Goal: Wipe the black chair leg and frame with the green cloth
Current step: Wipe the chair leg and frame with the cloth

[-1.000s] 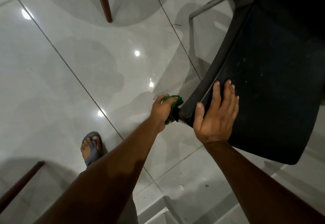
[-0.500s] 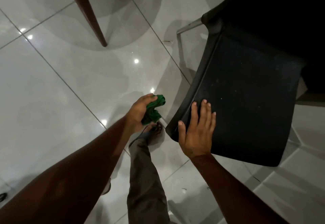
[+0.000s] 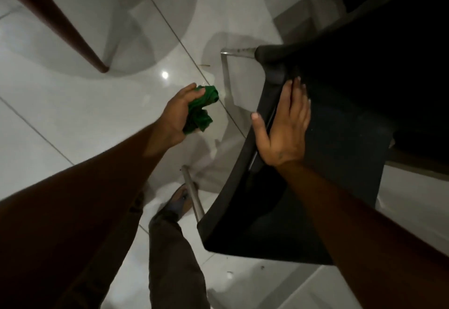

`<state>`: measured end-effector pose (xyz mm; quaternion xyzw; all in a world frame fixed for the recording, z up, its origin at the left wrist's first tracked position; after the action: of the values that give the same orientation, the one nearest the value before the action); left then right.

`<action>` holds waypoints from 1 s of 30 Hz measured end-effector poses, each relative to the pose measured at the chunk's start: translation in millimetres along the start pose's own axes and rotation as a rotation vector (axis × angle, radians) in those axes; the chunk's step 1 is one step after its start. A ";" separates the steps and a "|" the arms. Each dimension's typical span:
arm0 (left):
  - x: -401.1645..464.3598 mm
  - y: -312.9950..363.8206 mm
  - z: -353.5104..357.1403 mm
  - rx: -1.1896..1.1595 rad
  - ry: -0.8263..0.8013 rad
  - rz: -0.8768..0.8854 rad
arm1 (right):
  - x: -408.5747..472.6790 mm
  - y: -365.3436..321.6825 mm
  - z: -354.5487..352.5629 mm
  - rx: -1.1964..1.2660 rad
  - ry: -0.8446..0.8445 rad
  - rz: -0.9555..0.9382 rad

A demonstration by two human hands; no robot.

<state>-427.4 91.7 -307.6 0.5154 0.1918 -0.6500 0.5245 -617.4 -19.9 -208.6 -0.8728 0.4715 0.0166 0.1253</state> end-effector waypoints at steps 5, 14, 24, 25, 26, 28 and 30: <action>53.9 36.6 45.4 0.026 -0.063 0.055 | -6.8 4.0 3.9 -0.024 0.025 -0.021; 148.1 45.4 83.0 -0.103 0.077 0.038 | -8.5 0.2 6.7 -0.022 0.095 -0.030; 131.4 69.9 125.3 0.434 -0.001 0.008 | -7.5 -3.2 1.9 0.018 0.058 -0.021; 123.1 76.8 126.1 0.494 -0.033 0.042 | -7.4 -3.9 1.1 0.018 0.056 -0.017; 113.3 83.2 127.5 0.545 -0.071 0.100 | -7.4 -4.5 0.4 0.022 0.051 -0.015; 96.9 90.2 132.6 0.608 -0.155 0.205 | -6.4 -4.6 0.5 0.020 0.048 -0.014; 89.3 92.2 137.6 0.666 -0.181 0.237 | -6.9 -4.3 1.1 0.013 0.051 -0.016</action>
<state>-403.5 -94.9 -304.2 0.6169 -0.1388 -0.6544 0.4147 -617.6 -11.8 -207.9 -0.8757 0.4678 -0.0096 0.1191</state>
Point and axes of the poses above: each hand's wrist, its own x-axis towards the middle knuckle, its own z-axis out of the palm, y = z × x, the point moved 1 cm from there along x, towards the middle knuckle
